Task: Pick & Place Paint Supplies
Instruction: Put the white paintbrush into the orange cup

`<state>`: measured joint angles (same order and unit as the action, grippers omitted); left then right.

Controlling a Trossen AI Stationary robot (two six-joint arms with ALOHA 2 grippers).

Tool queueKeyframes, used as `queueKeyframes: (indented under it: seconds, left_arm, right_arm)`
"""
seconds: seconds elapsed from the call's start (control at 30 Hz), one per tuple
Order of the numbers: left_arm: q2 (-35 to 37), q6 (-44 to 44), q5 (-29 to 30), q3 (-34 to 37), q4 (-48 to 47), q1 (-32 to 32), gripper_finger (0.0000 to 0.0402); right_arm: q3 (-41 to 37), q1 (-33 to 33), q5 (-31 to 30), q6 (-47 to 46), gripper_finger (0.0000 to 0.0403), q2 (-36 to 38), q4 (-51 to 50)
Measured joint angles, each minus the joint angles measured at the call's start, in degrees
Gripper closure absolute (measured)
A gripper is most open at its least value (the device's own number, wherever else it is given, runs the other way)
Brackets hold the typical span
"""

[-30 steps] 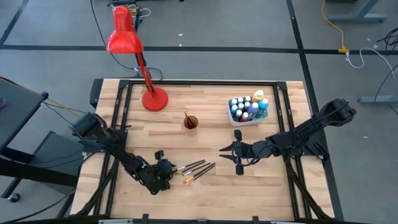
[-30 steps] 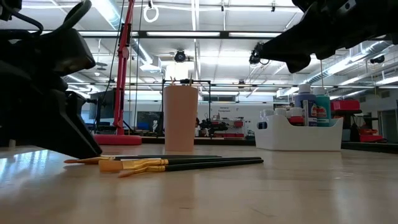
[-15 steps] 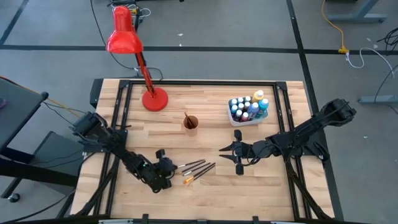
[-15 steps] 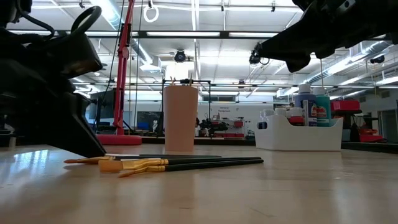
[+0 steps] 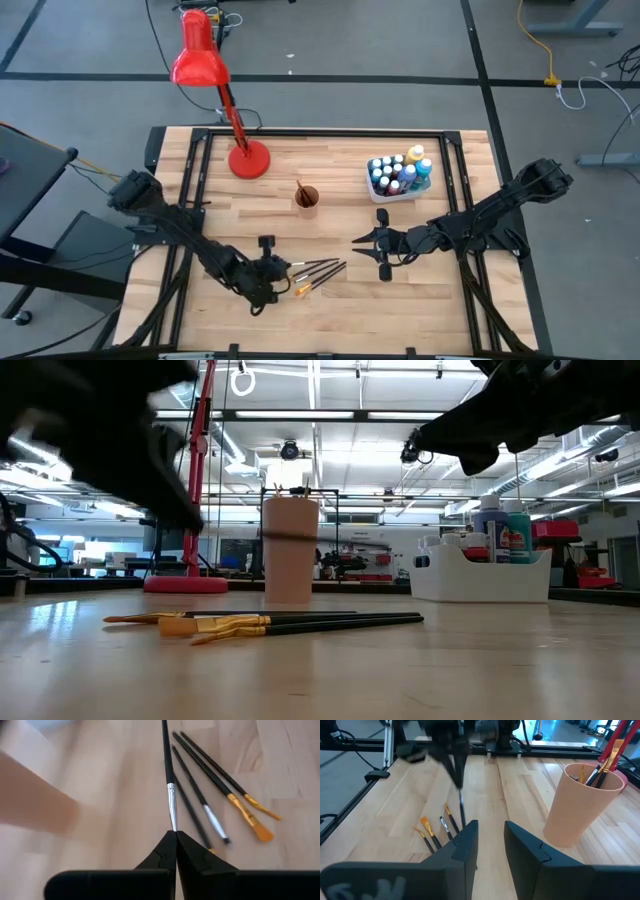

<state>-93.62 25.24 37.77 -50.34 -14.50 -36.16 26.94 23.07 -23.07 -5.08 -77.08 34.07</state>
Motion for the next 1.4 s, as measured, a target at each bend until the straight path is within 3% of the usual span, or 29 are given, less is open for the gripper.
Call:
queueKeyframes:
  seconds: [0.13,0.33,0.5,0.67,0.73,1.03,1.4]
  left_arm:
    - [1.7,-12.0,0.4,-10.7,-16.3,1.2,0.0396]
    - [1.9,-40.8,3.7,-25.5,-33.5,3.2,0.0395]
    - [1.9,-59.4,13.8,-34.1,-44.1,5.0,0.0396]
    - [1.9,-70.4,29.8,-37.9,-51.8,8.4,0.0396]
    - [1.9,-74.0,31.6,-38.2,-53.3,10.5,0.0397]
    - [1.7,-85.7,23.7,-37.4,-60.2,19.8,0.0398]
    - [1.9,-90.6,8.9,-36.0,-58.3,23.5,0.0396]
  right_arm:
    - [0.0,0.0,0.0,0.0,0.0305,0.0,0.0]
    - [0.0,0.0,0.0,0.0,0.0305,0.0,-1.2]
    - [0.0,0.0,0.0,-0.1,0.0305,0.0,-2.2]
    - [0.0,0.0,0.0,-0.1,0.0305,0.0,-2.1]
    - [0.0,0.0,0.0,-0.1,0.0305,0.0,-2.1]
    - [0.0,0.0,0.0,-0.1,0.0305,0.0,-2.5]
    - [0.0,0.0,0.0,0.0,0.0305,0.0,-3.7]
